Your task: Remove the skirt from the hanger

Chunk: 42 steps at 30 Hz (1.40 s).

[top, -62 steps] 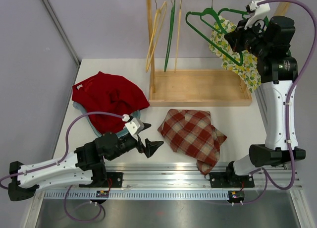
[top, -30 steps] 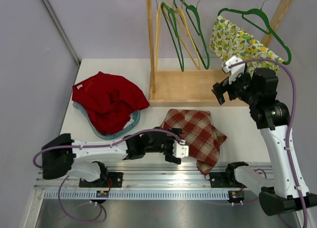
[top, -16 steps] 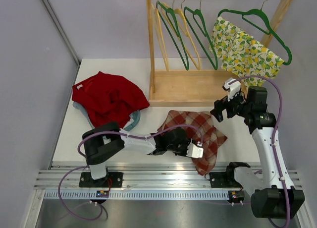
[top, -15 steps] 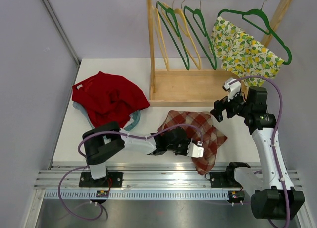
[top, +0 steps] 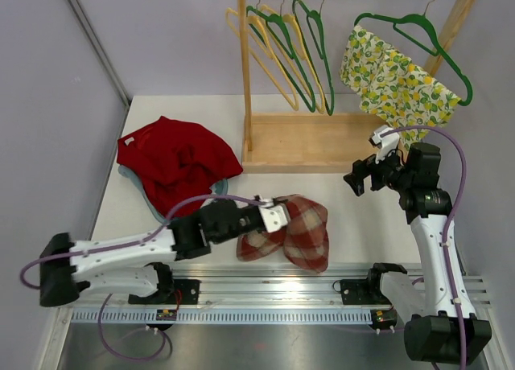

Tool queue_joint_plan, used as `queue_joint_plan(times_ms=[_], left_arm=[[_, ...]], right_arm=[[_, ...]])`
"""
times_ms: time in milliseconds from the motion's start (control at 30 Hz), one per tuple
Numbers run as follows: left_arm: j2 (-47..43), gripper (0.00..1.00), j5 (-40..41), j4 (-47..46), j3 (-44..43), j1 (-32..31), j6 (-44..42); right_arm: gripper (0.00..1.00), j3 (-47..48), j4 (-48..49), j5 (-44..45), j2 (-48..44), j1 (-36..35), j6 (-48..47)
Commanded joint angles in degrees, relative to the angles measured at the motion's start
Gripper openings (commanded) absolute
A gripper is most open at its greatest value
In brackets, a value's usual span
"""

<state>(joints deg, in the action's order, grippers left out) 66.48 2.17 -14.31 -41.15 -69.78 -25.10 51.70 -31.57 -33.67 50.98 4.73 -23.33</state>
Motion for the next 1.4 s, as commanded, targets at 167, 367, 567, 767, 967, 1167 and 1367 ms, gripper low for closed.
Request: queue_joint_plan(times_ms=[167, 367, 567, 767, 967, 1167, 1367], left_arm=[[-20.33, 0.00, 28.48, 23.50, -17.36, 0.34, 2.52], [-20.25, 0.00, 43.52, 23.19, -26.87, 5.17, -5.74], [-19.81, 0.00, 39.41, 21.61, -26.54, 25.63, 4.06], [-14.02, 0.00, 25.88, 25.80, -27.14, 48.83, 24.54], [-0.58, 0.00, 8.12, 28.80, -26.45, 65.37, 50.04], [11.73, 0.00, 5.38, 28.98, -21.61, 66.17, 61.82], [21.74, 0.00, 8.37, 30.21, -18.18, 66.18, 65.00]], right_arm=[[1.00, 0.33, 3.80, 3.26, -0.01, 1.07, 2.94], [0.99, 0.33, 3.89, 3.70, 0.08, 1.51, 3.29], [0.99, 0.15, 4.15, 3.88, 0.17, 2.12, 3.73], [0.99, 0.06, 4.24, 3.96, 0.26, 2.47, 4.00], [0.99, -0.11, 4.50, 4.23, -0.09, 3.09, 4.09], [0.99, -0.11, 4.50, 4.40, -0.18, 3.35, 4.17], [0.99, -0.11, 4.50, 4.14, -0.44, 3.62, 4.08]])
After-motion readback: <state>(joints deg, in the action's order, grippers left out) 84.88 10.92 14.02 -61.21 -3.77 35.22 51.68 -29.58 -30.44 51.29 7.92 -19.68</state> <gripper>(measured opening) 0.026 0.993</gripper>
